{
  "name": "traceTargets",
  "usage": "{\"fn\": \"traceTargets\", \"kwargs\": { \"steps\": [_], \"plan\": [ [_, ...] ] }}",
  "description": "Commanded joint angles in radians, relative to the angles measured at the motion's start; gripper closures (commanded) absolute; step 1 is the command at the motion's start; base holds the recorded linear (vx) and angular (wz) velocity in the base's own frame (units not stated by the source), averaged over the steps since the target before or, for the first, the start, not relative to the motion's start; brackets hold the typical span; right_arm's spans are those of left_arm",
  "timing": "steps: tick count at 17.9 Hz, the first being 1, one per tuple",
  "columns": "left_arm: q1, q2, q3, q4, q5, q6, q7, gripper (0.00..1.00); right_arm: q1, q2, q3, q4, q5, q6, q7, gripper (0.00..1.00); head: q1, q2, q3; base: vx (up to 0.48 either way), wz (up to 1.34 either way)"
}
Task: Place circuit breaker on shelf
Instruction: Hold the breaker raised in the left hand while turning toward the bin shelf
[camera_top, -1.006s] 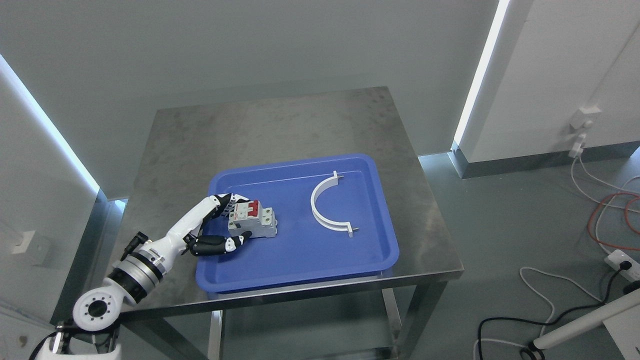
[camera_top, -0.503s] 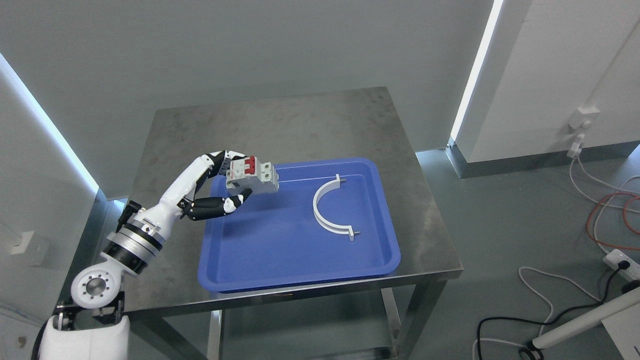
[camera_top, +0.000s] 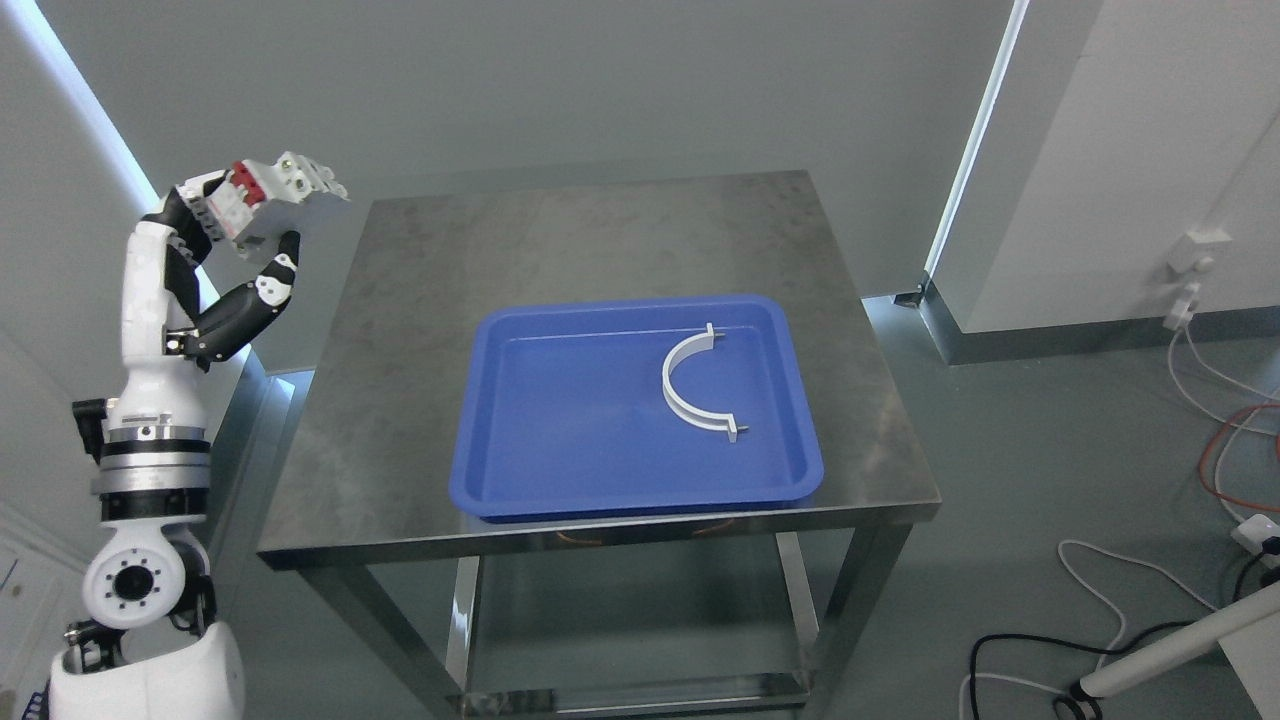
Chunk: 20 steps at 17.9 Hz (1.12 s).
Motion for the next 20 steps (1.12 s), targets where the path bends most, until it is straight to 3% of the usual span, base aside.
{"fn": "traceTargets", "kwargs": {
  "steps": [1,4,20],
  "plan": [
    [0.066,-0.033,0.107,-0.054,0.013,-0.029,-0.023,0.92,0.0,-0.017,0.02,0.0,0.0,-0.054,-0.003,0.0,0.0,0.0,0.0,-0.266,0.2],
    [0.066,-0.033,0.106,-0.054,0.013,-0.028,-0.08,0.92,0.0,-0.017,0.02,0.0,0.0,-0.054,-0.001,0.0,0.0,0.0,0.0,-0.398,0.04],
    [0.018,-0.033,0.059,-0.054,0.052,-0.023,-0.081,0.92,0.0,-0.017,0.02,0.0,0.0,-0.054,-0.003,0.0,0.0,0.0,0.0,-0.436,0.13]
  ]
}}
